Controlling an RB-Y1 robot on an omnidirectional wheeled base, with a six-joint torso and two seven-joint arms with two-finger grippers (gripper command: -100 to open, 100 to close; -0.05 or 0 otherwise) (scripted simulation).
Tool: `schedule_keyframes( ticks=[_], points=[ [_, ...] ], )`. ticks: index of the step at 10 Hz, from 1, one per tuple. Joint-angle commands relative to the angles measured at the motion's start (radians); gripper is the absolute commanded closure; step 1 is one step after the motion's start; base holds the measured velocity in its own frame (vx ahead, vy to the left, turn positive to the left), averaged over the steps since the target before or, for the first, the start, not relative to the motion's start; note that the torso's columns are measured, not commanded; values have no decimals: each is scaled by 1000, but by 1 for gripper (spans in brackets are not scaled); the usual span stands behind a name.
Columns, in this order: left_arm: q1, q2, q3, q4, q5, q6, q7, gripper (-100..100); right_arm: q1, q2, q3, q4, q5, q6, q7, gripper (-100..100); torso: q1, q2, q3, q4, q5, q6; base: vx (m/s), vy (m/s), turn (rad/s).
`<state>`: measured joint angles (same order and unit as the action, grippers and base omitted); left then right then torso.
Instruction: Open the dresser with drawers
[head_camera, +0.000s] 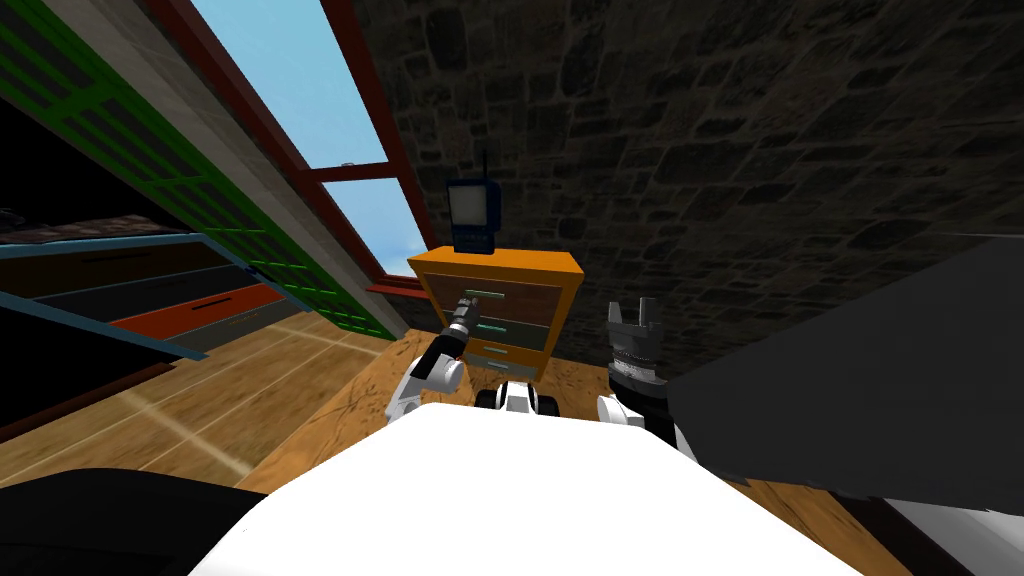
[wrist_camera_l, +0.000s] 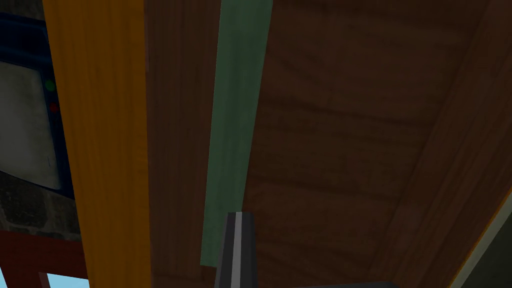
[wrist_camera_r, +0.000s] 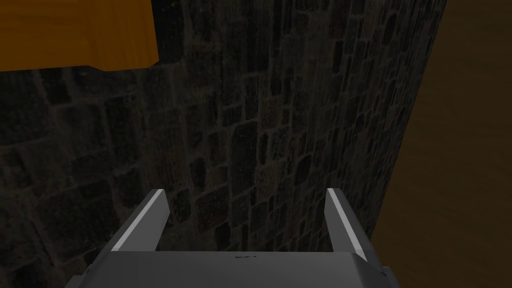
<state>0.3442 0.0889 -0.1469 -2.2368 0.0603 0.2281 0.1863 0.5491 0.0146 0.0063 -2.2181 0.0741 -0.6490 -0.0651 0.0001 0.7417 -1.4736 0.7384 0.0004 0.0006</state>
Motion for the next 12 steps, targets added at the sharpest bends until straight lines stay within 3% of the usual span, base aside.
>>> schedule_keyframes(
  ticks=[1, 3, 4, 8, 9, 10, 11, 12],
  points=[
    [17, 6, -7, -22, 1, 6, 1, 100, 0, 0, 0, 0, 0, 0, 0, 0, 1, -1, 0, 0, 0, -1, -206, 33, 17],
    [18, 6, -8, -26, 1, 7, 1, 100, 0, 0, 0, 0, 0, 0, 0, 0, 0, -3, -2, 0, 0, -1, -147, 19, 10],
    [22, 21, -6, -47, 2, 31, 4, -100, 0, 0, 0, 0, 0, 0, 0, 0, -1, -9, -6, -2, -1, -1, 72, 5, -19],
    [26, 18, -1, -77, 2, 76, 9, -100, 1, 0, 0, 0, 0, 0, 0, 0, -1, -5, -3, -1, -1, -1, 174, -20, -13],
    [25, 19, -3, -71, 2, 65, 7, -100, 1, 0, 0, 0, 0, 0, 0, 0, 0, -2, -1, 0, -1, -1, 82, -14, -1],
    [31, 19, -1, -103, 0, 93, 10, -100, 1, 0, 0, 0, 0, 0, 0, 0, 1, 3, 2, 1, 0, -1, 113, -41, -17],
    [29, 17, -3, -87, 0, 78, 8, -100, 1, 0, 0, 0, 0, 0, 0, 0, -1, 0, 0, 1, -1, -1, 69, -26, 0],
    [29, 17, -3, -89, -1, 80, 8, 100, 0, 0, 0, 0, 0, 0, 0, 0, 0, 0, -1, 0, 0, -1, 10, -5, 1]
  ],
)
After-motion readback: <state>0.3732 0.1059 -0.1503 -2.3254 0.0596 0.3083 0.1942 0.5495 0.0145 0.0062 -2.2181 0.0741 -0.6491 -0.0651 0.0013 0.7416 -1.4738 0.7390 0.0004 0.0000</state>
